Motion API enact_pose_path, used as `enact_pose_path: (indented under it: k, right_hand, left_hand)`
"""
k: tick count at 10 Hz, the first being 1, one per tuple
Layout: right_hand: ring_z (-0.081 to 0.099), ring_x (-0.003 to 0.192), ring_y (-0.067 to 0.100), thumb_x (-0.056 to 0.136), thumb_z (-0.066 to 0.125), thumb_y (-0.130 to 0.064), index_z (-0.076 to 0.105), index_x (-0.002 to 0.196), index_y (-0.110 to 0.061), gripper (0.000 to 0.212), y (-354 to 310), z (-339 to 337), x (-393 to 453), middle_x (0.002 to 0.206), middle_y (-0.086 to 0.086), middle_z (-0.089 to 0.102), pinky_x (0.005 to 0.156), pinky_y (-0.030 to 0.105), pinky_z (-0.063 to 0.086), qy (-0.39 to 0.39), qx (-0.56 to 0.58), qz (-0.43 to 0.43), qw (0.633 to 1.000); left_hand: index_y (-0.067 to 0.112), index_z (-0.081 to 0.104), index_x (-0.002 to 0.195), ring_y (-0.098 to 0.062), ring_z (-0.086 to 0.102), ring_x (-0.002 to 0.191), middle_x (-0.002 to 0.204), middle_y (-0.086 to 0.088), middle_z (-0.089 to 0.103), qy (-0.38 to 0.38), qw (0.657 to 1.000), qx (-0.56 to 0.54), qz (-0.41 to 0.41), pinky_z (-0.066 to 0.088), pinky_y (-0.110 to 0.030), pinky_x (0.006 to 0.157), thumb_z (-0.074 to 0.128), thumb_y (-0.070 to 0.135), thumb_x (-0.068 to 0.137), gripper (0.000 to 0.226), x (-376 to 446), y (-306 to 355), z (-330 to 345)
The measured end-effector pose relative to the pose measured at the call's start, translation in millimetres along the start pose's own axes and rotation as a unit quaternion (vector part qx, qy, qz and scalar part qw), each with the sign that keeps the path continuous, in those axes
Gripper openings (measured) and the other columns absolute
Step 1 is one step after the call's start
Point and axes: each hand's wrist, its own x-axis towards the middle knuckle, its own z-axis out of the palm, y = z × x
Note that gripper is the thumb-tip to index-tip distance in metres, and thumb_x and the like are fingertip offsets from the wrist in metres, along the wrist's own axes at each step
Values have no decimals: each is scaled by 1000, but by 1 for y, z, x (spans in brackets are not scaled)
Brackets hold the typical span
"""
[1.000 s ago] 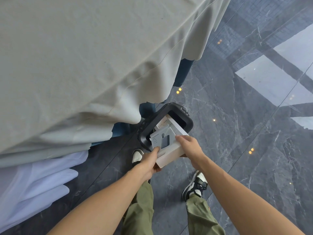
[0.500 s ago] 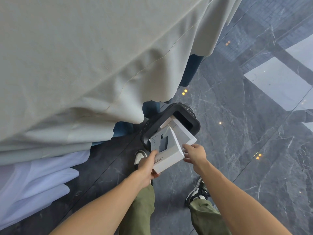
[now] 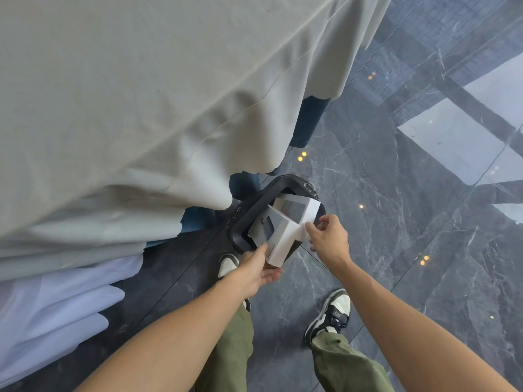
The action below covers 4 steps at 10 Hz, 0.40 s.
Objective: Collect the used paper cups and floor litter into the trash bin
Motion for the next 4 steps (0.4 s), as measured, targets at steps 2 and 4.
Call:
enact_pose_path:
  k: [2,4]
  right_hand:
    - [71,88,25,94,57,-31,62,107,-17,20,21,-7,-16,97,1,69,83,52,62,-36,-31,14,999]
    - [70,80,24,97,56,-24,69,104,-10,21,8,-36,-58,90,7,74,80,45,60,-101,-116,12,988]
  left_hand:
    - [13,62,99,-32,73,87,103,-16,71,46,997,46,32,61,-38,75,55,27,104,17,-2,-1,-14]
    - [16,59,82,-28,68,80,88,-10,65,90,982,146,77,57,-38,77,55,21,101,20,-57,8,-20]
